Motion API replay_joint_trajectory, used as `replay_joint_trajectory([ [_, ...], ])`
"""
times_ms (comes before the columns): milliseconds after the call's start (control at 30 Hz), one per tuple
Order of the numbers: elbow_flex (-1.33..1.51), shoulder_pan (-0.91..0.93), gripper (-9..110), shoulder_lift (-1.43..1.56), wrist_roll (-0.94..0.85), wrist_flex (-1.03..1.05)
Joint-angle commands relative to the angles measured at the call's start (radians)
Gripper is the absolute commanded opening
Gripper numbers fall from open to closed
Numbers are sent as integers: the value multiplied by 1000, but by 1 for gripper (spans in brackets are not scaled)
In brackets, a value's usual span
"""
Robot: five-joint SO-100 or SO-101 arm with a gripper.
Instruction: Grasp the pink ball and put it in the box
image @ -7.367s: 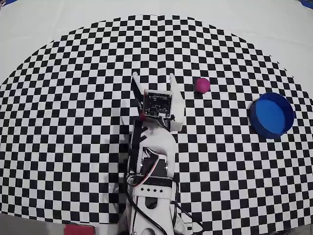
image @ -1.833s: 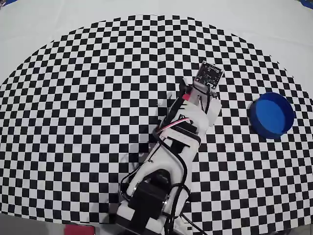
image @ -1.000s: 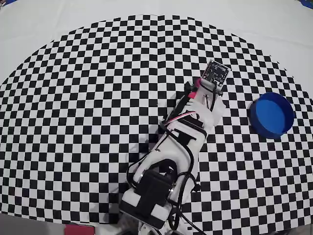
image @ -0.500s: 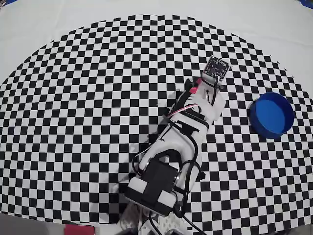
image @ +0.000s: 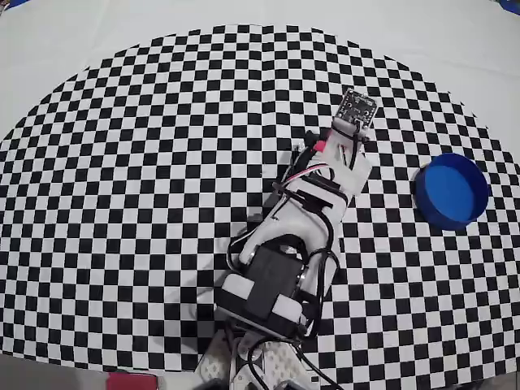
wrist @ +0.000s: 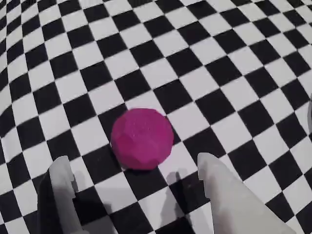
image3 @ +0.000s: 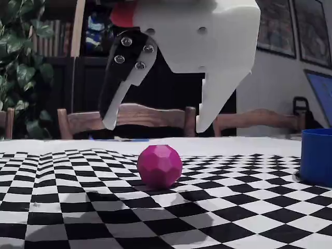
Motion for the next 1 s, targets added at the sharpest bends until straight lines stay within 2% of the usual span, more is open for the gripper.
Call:
replay_joint_trajectory([
  [0,-61,6,30,-11,2,3],
  [967,-207,18,30,-192,6,3],
])
